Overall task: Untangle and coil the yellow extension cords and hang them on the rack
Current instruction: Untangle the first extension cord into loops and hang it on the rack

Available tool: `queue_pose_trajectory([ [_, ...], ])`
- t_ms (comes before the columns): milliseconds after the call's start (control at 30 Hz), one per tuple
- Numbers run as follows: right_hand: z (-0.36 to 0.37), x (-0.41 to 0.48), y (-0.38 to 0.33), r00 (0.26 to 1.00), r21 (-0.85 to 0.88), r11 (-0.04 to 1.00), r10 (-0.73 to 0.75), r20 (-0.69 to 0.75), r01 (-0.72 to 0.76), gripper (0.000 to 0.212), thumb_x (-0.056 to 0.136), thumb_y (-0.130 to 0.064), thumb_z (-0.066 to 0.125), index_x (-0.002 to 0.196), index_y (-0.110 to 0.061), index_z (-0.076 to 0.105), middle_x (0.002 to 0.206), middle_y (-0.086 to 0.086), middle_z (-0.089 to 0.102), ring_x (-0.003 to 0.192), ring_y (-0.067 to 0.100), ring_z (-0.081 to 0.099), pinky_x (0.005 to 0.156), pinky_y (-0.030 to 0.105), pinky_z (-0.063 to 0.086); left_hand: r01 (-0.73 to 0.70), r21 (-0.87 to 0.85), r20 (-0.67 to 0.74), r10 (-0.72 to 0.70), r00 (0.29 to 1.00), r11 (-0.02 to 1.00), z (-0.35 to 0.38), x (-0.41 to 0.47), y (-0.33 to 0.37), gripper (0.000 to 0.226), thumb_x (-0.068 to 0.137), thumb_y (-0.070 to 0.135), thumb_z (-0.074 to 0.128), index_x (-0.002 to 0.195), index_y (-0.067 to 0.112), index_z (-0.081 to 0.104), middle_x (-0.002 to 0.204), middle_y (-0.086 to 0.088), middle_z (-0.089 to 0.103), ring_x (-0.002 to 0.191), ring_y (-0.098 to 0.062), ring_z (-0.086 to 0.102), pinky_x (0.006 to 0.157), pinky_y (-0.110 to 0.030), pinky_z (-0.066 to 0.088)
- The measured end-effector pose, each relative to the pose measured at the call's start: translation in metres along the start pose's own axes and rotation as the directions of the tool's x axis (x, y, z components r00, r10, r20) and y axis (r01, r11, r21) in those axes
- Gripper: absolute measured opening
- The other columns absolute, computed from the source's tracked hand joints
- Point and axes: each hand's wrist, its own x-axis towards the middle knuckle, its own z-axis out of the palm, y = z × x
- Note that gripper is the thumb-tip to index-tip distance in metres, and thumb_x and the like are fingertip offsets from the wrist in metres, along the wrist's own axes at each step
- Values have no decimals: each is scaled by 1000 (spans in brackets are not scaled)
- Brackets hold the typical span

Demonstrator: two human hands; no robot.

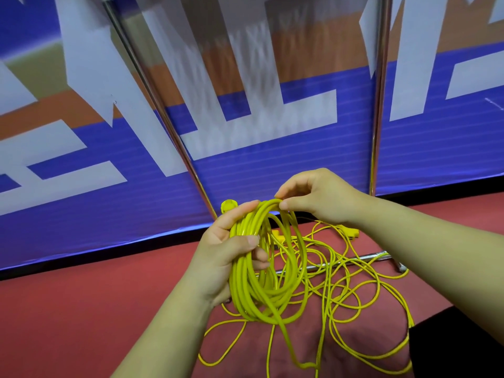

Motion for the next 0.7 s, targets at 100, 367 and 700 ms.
queue_pose_trajectory([
  [100, 6, 2, 1, 999, 29, 1000, -1, -38, 2, 17, 81, -13, 81, 96, -18, 76, 83, -5, 76, 76, 1, 70, 71, 12, 49, 8, 2, 9, -8, 1000, 1000, 0, -1, 1, 61, 55, 9, 78, 114, 23, 75, 76, -16, 63, 50, -23, 63, 47, -32, 55],
  [367, 16, 3, 2, 970, -46, 999, 18, -241, -30, 21, 73, -25, 87, 79, -27, 67, 82, -8, 71, 73, -2, 64, 71, 16, 48, -46, -21, -47, 45, 998, 999, -8, 3, 9, 47, 62, -7, 69, 101, 18, 79, 81, -16, 66, 44, -16, 53, 42, -27, 47],
  [700, 64, -33, 12, 928, 100, 983, 108, 358, -152, 32, 81, 5, 74, 84, -13, 48, 100, 17, 73, 77, 11, 69, 70, 24, 52, -262, -113, -339, 210, 917, 959, -35, 7, 32, 46, 70, -1, 62, 113, 15, 65, 79, -11, 59, 48, -13, 54, 45, -25, 48],
])
